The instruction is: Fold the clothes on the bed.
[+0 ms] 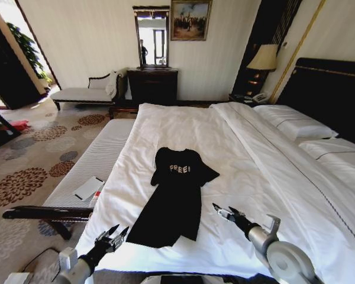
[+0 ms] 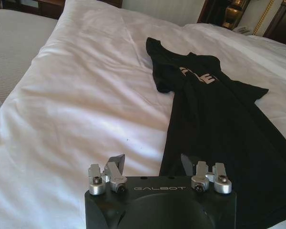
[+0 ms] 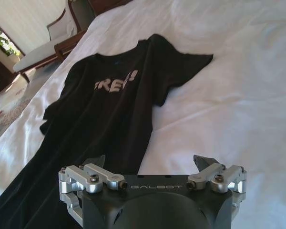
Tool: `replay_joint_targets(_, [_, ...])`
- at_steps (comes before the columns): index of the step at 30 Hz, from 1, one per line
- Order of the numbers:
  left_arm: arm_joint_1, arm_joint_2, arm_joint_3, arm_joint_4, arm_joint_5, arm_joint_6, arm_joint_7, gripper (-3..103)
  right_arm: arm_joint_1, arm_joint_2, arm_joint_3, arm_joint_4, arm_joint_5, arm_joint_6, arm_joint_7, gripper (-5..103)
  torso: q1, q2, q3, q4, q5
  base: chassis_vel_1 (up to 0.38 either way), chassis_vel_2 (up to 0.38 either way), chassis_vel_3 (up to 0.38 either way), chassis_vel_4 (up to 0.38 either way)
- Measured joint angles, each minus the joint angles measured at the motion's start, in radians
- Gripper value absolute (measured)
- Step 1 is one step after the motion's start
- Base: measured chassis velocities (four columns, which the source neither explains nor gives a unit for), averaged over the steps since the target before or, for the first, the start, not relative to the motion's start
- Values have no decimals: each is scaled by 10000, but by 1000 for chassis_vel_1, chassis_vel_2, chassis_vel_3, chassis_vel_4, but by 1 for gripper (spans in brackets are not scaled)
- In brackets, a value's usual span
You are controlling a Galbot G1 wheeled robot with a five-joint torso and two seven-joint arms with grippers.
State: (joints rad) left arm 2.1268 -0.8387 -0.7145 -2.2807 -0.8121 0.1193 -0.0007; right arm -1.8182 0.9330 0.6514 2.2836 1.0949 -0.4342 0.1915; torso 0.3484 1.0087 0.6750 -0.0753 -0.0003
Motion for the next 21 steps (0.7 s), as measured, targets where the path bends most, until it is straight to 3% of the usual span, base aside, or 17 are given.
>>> replay_joint_targets(4, [-226,-35,217,-53,28,109,-39,79,-118,-20,-346,99,18,-242,-18,100,-1,0,0,0,3,0,0,0,0])
replay_joint_targets(21, [-636,-105,776,-146,424,332,-239,81,454,-372,-1913,-352,-52,-670,-163,100,-1,-1,0,1,3,0,0,0,0])
